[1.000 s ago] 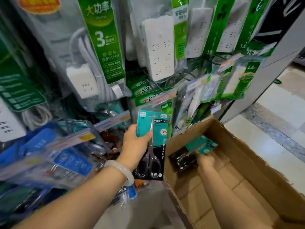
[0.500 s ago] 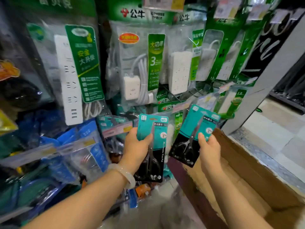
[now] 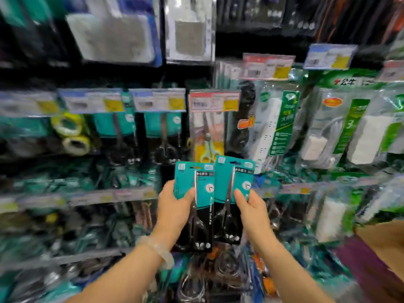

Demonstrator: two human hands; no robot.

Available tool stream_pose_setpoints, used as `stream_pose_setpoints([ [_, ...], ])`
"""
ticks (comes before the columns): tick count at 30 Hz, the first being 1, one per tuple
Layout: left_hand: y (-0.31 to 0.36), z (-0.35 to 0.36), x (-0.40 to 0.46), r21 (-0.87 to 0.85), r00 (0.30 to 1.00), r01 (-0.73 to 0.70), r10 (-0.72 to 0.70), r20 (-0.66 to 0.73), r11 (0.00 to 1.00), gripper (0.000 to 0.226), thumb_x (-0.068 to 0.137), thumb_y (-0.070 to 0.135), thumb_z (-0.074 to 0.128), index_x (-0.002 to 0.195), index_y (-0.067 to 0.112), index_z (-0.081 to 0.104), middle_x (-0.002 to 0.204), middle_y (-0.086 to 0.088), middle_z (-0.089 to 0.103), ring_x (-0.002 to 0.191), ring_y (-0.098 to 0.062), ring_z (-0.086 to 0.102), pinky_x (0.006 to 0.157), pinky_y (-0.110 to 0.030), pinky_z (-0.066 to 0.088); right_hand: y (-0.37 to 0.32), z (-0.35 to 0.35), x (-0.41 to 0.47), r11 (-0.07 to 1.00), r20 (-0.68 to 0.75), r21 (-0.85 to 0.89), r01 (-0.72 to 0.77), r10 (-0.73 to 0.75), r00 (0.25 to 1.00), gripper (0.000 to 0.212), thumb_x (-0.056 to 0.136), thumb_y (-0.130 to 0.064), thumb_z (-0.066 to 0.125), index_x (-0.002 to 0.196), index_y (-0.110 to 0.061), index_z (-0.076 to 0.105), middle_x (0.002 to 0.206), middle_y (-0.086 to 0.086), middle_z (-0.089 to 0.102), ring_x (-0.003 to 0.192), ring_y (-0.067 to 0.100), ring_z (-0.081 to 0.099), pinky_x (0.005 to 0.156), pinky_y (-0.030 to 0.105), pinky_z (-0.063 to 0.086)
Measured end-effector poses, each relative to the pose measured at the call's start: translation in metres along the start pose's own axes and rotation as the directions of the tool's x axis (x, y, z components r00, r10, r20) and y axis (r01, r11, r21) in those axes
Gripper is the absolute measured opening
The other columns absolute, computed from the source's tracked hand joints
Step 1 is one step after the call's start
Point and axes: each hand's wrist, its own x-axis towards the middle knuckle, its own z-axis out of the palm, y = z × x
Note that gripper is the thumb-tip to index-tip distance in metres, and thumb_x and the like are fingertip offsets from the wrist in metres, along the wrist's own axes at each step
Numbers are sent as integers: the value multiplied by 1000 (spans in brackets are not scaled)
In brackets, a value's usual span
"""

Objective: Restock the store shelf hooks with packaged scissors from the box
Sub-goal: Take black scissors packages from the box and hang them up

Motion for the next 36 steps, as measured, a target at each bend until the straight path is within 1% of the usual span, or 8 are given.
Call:
stream_pose_setpoints([
  [6, 10, -72, 12, -48, 986, -58, 50, -161, 997, 15, 86, 3, 62, 98, 11, 59, 91, 1, 66, 81, -11, 63, 69, -25, 49, -35, 80, 7, 993, 201, -22, 116, -110, 973, 23, 95, -7, 48, 97, -27, 59, 101, -6, 66, 98, 13, 62, 90, 32, 49],
  [11, 28, -93, 22, -25, 961, -115, 105, -255, 993, 14, 88, 5, 60, 93, 17, 55, 85, 11, 62, 75, -1, 58, 58, -16, 46, -61, 112, 32, 974, 238, -112, 196, -166, 957, 21, 95, -15, 50, 109, -3, 60, 103, 5, 65, 101, 21, 61, 83, 24, 48],
  [15, 38, -102, 29, -13, 944, -147, 137, -301, 989, 16, 88, 5, 61, 101, 12, 53, 88, 9, 60, 80, -9, 58, 65, -22, 46, -88, 128, 48, 969, 298, -129, 210, -164, 941, 21, 97, -19, 47, 111, -7, 57, 107, 2, 63, 97, 13, 58, 72, 15, 44],
  [20, 43, -99, 32, -59, 950, -132, 109, -294, 990, 17, 89, 6, 60, 100, 15, 51, 88, 11, 59, 83, -10, 59, 70, -27, 48, -102, 134, 67, 970, 252, -102, 220, -189, 949, 22, 97, -18, 46, 106, -2, 58, 104, 4, 65, 95, 15, 61, 69, 17, 47],
  [26, 43, -104, 35, -99, 950, -127, 92, -299, 987, 17, 88, 5, 60, 102, 12, 54, 92, 7, 62, 87, -14, 62, 76, -33, 49, -92, 135, 72, 961, 202, -72, 267, -248, 947, 21, 96, -17, 47, 101, -2, 59, 101, 10, 66, 96, 22, 62, 84, 39, 50],
  [29, 42, -105, 36, -106, 950, -123, 86, -300, 987, 17, 89, 4, 59, 104, 12, 53, 93, 6, 62, 86, -9, 61, 71, -28, 50, -93, 136, 75, 967, 203, -48, 250, -235, 950, 19, 96, -16, 47, 103, -3, 59, 100, 8, 66, 94, 20, 62, 83, 35, 51],
  [33, 40, -101, 37, -121, 951, -117, 76, -299, 986, 17, 89, 4, 58, 102, 14, 53, 93, 7, 63, 85, -7, 61, 68, -24, 49, -95, 139, 75, 966, 223, -68, 251, -231, 947, 14, 96, -18, 46, 94, -9, 57, 90, -2, 62, 79, 9, 56, 66, 17, 44],
  [36, 40, -96, 38, -117, 954, -112, 74, -291, 987, 16, 90, 4, 57, 101, 14, 53, 91, 9, 62, 83, -3, 60, 62, -17, 47, -93, 140, 73, 960, 259, -91, 264, -233, 937, 16, 97, -19, 45, 92, -9, 56, 89, -2, 61, 78, 8, 55, 66, 20, 43],
])
